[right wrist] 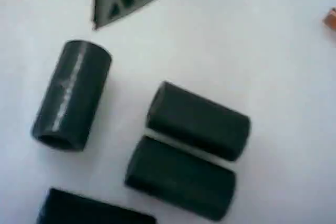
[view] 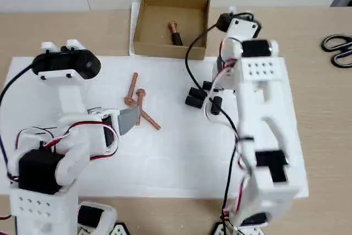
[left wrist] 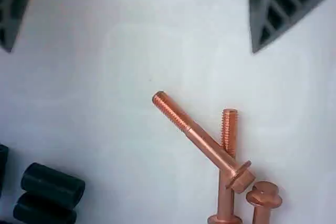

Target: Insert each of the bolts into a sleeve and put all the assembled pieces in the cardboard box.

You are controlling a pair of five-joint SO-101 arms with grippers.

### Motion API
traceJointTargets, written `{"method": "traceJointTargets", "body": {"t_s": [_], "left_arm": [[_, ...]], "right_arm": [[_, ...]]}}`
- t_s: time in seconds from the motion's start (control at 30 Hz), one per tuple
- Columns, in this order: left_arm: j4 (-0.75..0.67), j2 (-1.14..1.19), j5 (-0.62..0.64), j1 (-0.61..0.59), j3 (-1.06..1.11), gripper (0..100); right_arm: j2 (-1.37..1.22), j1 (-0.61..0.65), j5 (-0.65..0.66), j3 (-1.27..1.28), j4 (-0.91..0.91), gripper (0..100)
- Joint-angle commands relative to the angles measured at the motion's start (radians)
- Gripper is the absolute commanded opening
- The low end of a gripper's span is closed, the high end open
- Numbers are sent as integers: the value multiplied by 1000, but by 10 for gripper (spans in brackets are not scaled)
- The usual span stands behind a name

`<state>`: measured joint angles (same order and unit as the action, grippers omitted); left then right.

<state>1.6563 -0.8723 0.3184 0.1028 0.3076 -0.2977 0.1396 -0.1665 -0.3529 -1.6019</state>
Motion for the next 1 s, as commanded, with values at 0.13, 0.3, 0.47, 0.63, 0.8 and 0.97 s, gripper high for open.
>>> {"method": "traceJointTargets", "body": {"t_s": [0.13, 0.3, 0.47, 0.63, 0.8, 0.97], "left_arm": [[5, -11, -8, -2, 8, 275], [5, -11, -8, -3, 51, 275], [5, -11, -8, -3, 54, 275], [5, -11, -8, -3, 56, 275], [5, -11, -8, -3, 56, 275], [5, -11, -8, -3, 56, 275]], "right_arm": [[-220, 2, -8, -219, -102, 245], [-226, 48, -26, -224, -85, 210], [-245, 77, -26, -221, -85, 209], [-302, 71, -23, -222, -82, 209], [-364, 68, -21, -222, -39, 209], [-398, 61, -20, -222, -27, 208]]}}
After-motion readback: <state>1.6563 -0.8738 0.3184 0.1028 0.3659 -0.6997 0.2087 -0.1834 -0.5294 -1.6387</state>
